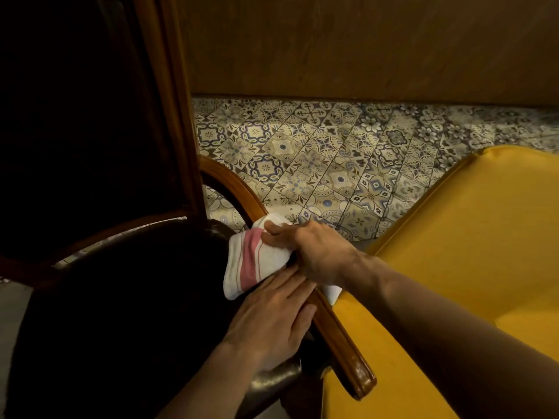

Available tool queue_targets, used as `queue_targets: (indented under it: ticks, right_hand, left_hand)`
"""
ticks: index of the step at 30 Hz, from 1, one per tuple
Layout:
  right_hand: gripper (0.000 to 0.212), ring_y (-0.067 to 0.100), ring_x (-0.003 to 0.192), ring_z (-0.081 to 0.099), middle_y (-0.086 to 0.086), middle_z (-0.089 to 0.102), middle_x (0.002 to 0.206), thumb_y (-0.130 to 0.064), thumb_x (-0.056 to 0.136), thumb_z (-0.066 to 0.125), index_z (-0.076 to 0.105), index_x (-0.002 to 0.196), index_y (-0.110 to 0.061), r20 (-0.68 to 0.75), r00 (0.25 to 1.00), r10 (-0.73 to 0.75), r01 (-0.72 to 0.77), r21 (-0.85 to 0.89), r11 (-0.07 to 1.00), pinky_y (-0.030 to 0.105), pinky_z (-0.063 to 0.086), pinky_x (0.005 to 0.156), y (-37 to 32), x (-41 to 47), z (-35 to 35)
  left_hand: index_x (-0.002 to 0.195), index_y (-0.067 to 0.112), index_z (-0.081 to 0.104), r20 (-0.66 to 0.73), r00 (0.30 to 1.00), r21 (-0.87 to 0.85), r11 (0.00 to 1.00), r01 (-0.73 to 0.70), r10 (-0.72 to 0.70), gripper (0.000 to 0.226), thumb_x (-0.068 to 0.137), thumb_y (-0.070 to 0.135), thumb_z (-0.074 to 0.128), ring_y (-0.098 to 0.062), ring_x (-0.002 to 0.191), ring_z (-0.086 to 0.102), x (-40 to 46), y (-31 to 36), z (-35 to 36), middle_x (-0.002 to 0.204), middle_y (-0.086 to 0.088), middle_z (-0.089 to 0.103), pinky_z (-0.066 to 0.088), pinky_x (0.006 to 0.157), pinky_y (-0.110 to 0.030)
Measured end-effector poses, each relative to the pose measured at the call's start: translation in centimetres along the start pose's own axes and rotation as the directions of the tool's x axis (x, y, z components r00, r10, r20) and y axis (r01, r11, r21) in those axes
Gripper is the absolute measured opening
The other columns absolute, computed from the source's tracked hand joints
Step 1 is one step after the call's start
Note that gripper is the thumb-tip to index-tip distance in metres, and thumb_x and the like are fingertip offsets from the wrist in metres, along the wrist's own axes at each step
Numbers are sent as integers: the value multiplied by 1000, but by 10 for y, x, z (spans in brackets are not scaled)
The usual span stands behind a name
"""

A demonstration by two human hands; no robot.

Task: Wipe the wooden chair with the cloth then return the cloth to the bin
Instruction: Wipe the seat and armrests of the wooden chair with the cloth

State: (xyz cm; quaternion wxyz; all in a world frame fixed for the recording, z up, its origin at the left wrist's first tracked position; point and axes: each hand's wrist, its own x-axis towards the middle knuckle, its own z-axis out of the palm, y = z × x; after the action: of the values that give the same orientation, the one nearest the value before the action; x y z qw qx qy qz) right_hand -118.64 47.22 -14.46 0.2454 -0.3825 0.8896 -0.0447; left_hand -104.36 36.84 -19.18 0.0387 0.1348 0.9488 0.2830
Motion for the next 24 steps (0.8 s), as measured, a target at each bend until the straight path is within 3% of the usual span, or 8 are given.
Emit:
queue_targets:
  ticks: [4, 7, 9, 11, 13, 15, 19, 24]
  right_hand:
    - [66, 24, 141, 43, 1, 42, 157, -14, 96, 58, 34, 151, -42, -18, 1000, 16, -16, 1, 1000, 43, 40, 111, -3, -3, -1]
    - [70, 23, 140, 44, 0, 45, 155, -13, 93, 62, 36, 150, -42, -25, 999, 36, -35, 21, 999, 42, 38, 112, -5, -9, 0]
    - [69, 24, 139, 46, 1, 47, 154, -13, 92, 63, 37, 150, -41, -35, 998, 56, -54, 49, 997, 43, 39, 112, -6, -11, 0]
    - [65, 26, 136, 49, 3, 50, 151, -13, 92, 62, 42, 148, -39, -49, 997, 67, -63, 74, 995, 43, 41, 110, -9, -13, 1]
    - [62, 26, 134, 51, 3, 55, 147, -14, 89, 62, 48, 144, -39, -71, 994, 80, -72, 113, 991, 43, 43, 108, -12, -18, -1]
    - [58, 26, 126, 57, -1, 63, 137, -13, 86, 63, 56, 137, -40, -92, 992, 90, -75, 152, 986, 41, 46, 104, -16, -26, -2]
    - [58, 26, 104, 66, -2, 73, 114, -7, 78, 63, 63, 124, -43, -80, 991, 110, -92, 199, 976, 36, 52, 88, -23, -49, -7]
    - [39, 24, 99, 61, -6, 67, 105, -12, 78, 64, 54, 108, -34, -128, 967, 219, -164, 343, 925, 37, 50, 80, -20, -91, 0]
  left_hand:
    - [155, 28, 35, -2, 1000, -37, 999, -15, 15, 59, 105, 54, 20, 1, 151, 16, 0, 2, -8, 163, 12, 32, 1, 119, -14]
    - [145, 33, 48, -54, 998, -118, 993, 13, -19, 53, 103, 56, 26, 4, 142, 32, -4, 9, -15, 150, 17, 49, 19, 115, -13]
    - [128, 37, 60, -114, 993, -130, 991, 27, -42, 41, 102, 55, 33, 4, 125, 50, -10, 13, -20, 129, 20, 62, 43, 103, -16]
    - [106, 37, 63, -217, 974, -102, 994, 47, -68, 27, 100, 53, 42, 2, 99, 59, -16, 12, -27, 104, 20, 66, 55, 81, -23]
    - [98, 38, 56, -317, 940, -63, 992, 110, -124, 17, 94, 54, 52, -2, 93, 57, -17, 6, -35, 99, 19, 61, 54, 77, -24]
    - [109, 37, 53, -339, 922, -18, 981, 194, -189, 33, 86, 59, 61, -7, 110, 53, -12, -2, -42, 118, 15, 57, 48, 90, -25]
    - [143, 31, 41, -134, 956, 70, 960, 273, -262, 81, 76, 66, 69, -13, 134, 45, -1, -3, -48, 145, 11, 47, 39, 110, -30]
    - [137, 36, 51, -60, 962, 171, 947, 272, -266, 53, 88, 33, 71, -12, 120, 59, -2, 15, -46, 131, 12, 63, 48, 97, -29]
